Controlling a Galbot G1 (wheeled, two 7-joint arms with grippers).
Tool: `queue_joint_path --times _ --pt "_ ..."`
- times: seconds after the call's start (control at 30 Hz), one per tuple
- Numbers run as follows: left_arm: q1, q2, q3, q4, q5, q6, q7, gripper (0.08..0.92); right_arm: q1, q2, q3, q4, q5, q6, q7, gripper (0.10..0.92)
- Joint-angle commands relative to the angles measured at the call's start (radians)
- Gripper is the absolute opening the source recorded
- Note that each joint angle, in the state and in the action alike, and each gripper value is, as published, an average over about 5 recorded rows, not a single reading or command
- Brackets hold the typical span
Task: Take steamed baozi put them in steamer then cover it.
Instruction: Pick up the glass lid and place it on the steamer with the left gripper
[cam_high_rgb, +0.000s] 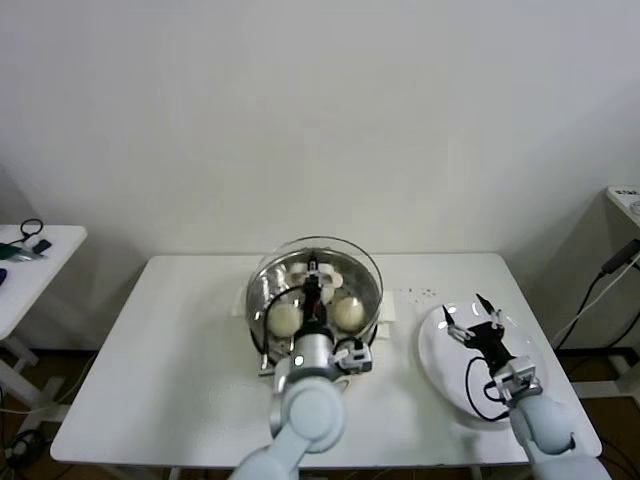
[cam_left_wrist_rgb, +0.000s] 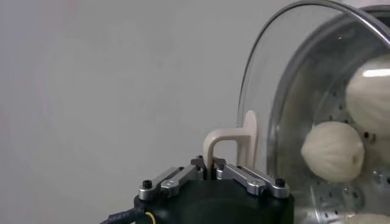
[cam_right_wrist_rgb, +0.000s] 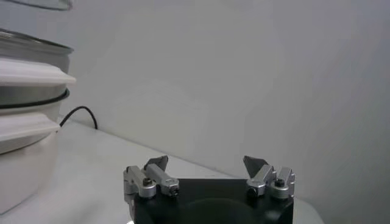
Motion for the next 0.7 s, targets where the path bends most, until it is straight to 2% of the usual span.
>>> queue_joint_path --times 0.03,0.37,0.7 --pt "-0.027 -0.039 0.014 0.099 0.037 0.049 0.025 0.150 -0.003 0.004 0.013 -0.002 -0.005 0.002 -0.001 0.823" --pt "-0.012 -0.039 -0.003 0.101 0.050 0.049 0.043 0.150 0.002 0.012 0.011 -0.008 -0.009 0.003 -0.002 0.823" --pt "-0.011 -0.034 -0.011 0.114 0.033 0.049 0.017 0.150 0.003 0.015 0.012 -0.009 -0.012 0.005 -0.003 0.823"
